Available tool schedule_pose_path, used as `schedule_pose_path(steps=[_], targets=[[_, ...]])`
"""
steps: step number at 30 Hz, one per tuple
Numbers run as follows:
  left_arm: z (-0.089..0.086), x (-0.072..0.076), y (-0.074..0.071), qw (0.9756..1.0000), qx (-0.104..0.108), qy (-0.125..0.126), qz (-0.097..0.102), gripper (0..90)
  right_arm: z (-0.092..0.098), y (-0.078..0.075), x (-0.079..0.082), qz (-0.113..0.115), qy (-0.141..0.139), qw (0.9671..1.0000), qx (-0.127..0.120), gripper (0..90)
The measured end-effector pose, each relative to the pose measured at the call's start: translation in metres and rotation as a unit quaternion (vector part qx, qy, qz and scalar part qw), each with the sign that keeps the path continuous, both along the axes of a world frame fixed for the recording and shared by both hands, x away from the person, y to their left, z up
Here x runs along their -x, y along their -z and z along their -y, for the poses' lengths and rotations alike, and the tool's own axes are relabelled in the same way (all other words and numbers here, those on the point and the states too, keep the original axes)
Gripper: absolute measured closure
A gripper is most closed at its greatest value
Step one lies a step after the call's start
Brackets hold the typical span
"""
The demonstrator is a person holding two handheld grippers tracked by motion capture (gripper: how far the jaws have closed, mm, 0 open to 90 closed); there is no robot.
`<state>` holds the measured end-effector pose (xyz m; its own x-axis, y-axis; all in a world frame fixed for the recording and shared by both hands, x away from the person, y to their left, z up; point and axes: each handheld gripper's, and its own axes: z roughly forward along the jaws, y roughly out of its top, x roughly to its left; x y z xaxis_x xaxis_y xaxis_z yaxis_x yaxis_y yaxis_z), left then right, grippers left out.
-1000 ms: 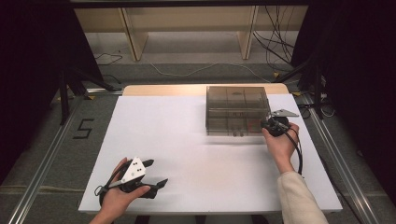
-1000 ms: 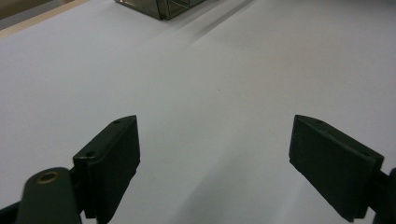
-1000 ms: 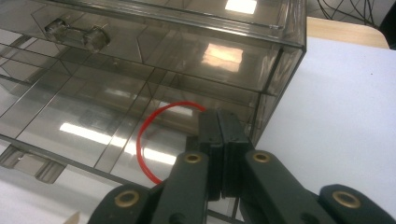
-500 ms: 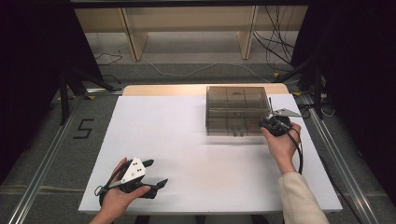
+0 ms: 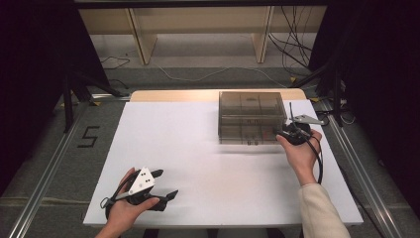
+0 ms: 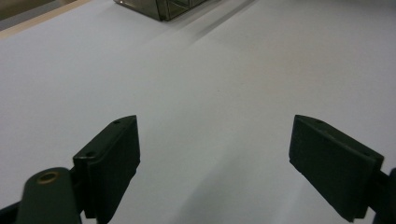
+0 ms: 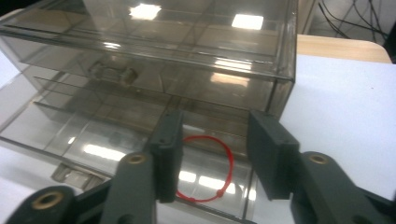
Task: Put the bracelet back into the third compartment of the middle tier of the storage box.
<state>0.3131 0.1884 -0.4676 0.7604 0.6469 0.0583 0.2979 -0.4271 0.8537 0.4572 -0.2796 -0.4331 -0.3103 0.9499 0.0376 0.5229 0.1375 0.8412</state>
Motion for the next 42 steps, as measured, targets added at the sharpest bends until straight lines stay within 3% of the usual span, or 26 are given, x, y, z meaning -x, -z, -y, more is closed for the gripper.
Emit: schedule_pose_path(steps=[5, 9, 14, 28, 36, 42], targets=[[0.0, 0.0, 0.0, 1.0, 0.003, -0.002, -0.003, 16.2, -0.003, -0.002, 0.007, 0.017, -0.014, 0.9997, 0.013, 46.1], [0.0, 0.0, 0.0, 1.0, 0.003, -0.003, -0.004, 16.2, -0.005, -0.004, 0.013, 0.028, -0.021, 0.9993, 0.01, 41.0], [-0.001, 0.0, 0.001, 1.0, 0.004, -0.003, -0.004, 16.2, -0.007, -0.003, 0.022, 0.01, -0.045, 0.9989, -0.002, 37.6], [-0.001, 0.001, 0.003, 0.9999, 0.005, -0.001, -0.01, 16.2, -0.006, 0.01, 0.064, 0.003, -0.098, 0.9949, -0.019, 33.0], [0.0, 0.002, 0.004, 0.9999, 0.005, -0.001, -0.013, 16.2, -0.003, 0.019, 0.089, -0.002, -0.111, 0.9935, -0.025, 30.9], [0.002, 0.003, 0.004, 0.9999, 0.007, 0.003, -0.013, 16.2, -0.001, 0.023, 0.099, -0.007, -0.111, 0.9932, -0.032, 30.9]])
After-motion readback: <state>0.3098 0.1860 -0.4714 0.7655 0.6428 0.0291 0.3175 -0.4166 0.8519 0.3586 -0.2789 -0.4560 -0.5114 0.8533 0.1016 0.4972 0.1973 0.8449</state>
